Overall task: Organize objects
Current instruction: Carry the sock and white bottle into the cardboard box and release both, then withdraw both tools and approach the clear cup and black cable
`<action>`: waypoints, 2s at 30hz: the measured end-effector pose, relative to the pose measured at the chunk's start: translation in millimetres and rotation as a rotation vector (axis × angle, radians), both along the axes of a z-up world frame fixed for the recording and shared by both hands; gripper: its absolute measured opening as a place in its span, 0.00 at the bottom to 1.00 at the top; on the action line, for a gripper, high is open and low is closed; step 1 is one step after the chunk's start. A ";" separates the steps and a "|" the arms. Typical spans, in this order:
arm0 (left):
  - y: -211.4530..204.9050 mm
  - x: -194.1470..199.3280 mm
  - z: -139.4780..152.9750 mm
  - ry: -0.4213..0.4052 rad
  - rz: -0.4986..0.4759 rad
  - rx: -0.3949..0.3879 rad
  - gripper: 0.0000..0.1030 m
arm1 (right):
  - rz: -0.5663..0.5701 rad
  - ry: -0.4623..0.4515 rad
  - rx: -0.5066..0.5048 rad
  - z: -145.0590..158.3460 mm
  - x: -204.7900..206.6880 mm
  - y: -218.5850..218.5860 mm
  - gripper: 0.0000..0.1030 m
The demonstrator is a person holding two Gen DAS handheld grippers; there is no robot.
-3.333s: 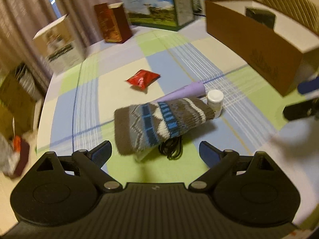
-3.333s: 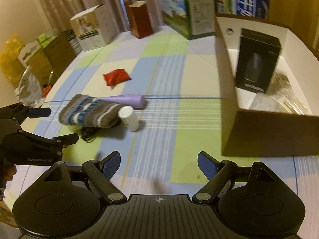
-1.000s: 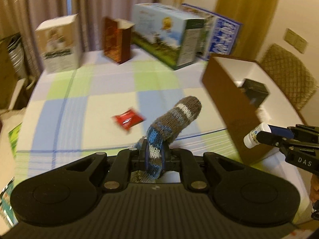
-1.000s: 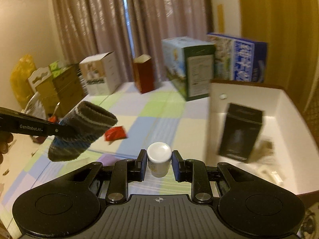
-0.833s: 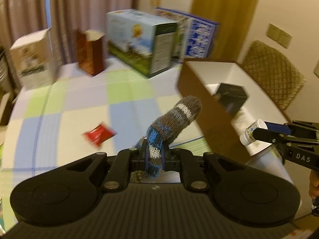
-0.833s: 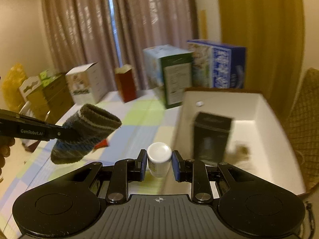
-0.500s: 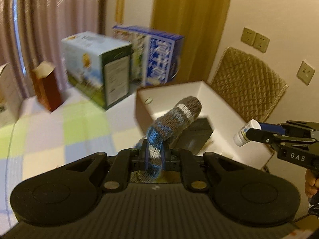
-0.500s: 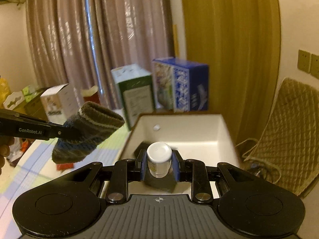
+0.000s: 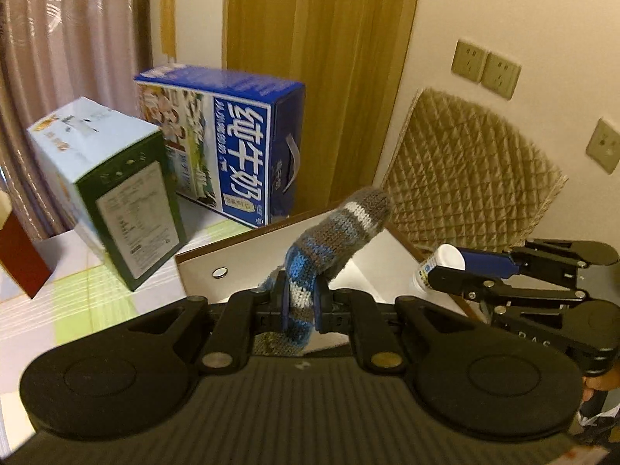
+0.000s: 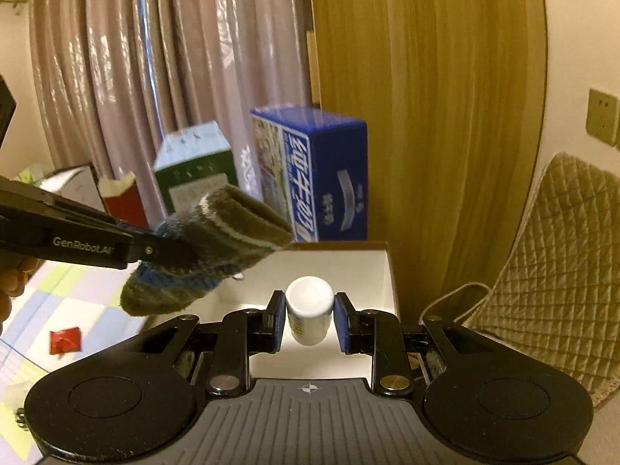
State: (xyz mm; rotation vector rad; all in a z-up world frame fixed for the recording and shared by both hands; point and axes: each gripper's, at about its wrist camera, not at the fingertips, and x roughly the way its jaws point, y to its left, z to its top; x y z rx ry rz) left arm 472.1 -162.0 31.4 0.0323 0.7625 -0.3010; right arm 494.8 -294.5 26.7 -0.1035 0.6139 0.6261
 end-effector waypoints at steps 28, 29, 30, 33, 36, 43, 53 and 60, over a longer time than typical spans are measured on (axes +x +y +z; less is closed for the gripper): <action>-6.6 77.1 -72.5 0.182 0.023 0.121 0.58 | -0.028 0.126 -0.028 -55.3 69.8 20.5 0.25; -6.0 76.2 -71.5 0.179 0.023 0.121 0.63 | -0.026 0.125 -0.030 -54.4 69.2 20.1 0.25; -5.3 75.1 -70.4 0.176 0.023 0.121 0.64 | -0.024 0.126 -0.030 -53.5 68.3 19.4 0.26; -3.0 70.8 -66.1 0.168 0.022 0.113 0.68 | -0.032 0.127 -0.026 -50.0 63.8 14.6 0.33; -0.6 64.9 -61.5 0.159 0.027 0.098 0.75 | -0.030 0.119 -0.015 -44.6 54.4 8.2 0.48; 6.7 38.5 -41.7 0.121 0.047 0.054 0.83 | -0.031 0.121 0.021 -30.2 23.9 -10.3 0.78; 18.3 -15.9 -15.4 0.088 0.106 0.007 0.89 | -0.039 0.129 0.058 -10.9 -21.8 -28.1 0.98; 21.3 -61.1 -8.1 0.101 0.128 0.003 0.90 | -0.049 0.149 0.078 -4.2 -50.6 -37.2 0.98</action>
